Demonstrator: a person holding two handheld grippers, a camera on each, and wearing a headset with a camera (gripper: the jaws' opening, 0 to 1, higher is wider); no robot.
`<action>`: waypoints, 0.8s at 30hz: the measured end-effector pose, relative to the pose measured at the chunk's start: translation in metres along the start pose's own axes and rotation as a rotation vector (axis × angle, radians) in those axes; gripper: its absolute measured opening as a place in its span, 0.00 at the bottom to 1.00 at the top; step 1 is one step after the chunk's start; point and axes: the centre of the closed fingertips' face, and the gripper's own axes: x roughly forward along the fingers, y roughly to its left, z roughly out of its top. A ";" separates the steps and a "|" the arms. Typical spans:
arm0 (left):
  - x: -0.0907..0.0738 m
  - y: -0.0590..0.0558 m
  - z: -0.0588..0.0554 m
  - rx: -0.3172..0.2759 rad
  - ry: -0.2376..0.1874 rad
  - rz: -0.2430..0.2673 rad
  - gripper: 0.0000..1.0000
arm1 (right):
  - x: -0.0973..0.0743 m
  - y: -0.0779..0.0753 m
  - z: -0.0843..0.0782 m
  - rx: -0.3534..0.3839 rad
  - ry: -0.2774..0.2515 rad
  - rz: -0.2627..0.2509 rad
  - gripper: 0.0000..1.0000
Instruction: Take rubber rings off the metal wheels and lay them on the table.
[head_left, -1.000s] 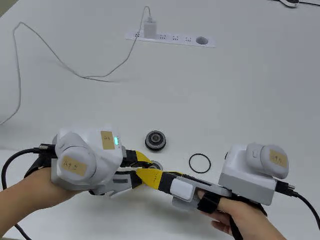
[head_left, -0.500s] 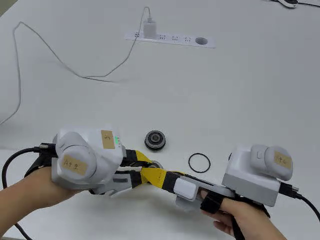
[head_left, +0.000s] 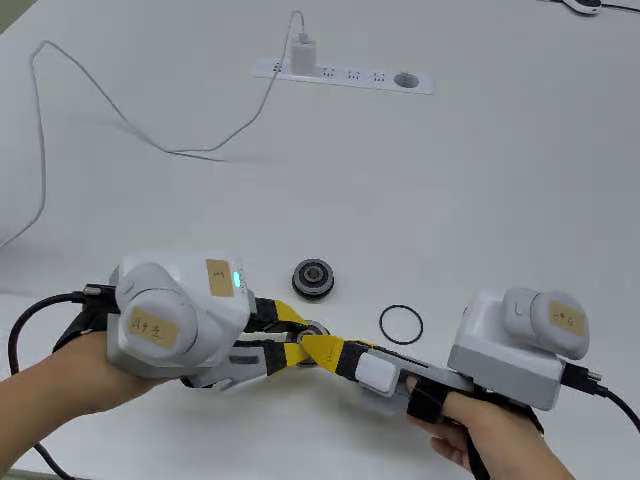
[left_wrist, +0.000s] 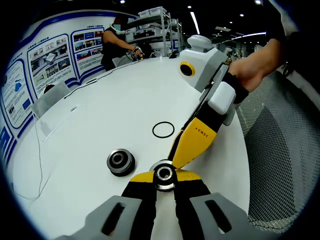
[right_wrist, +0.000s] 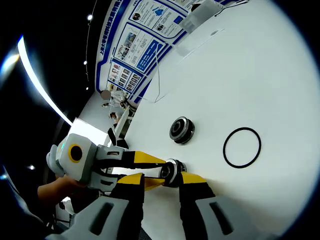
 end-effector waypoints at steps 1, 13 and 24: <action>0.000 0.000 0.000 0.000 0.000 0.000 0.13 | 0.000 0.000 0.000 0.000 -0.001 -0.002 0.28; 0.000 0.000 0.000 0.000 0.000 0.000 0.13 | -0.001 -0.018 0.000 0.061 0.014 -0.076 0.05; 0.000 0.000 0.000 0.001 0.001 0.001 0.13 | -0.001 -0.018 0.000 0.084 0.024 -0.090 0.02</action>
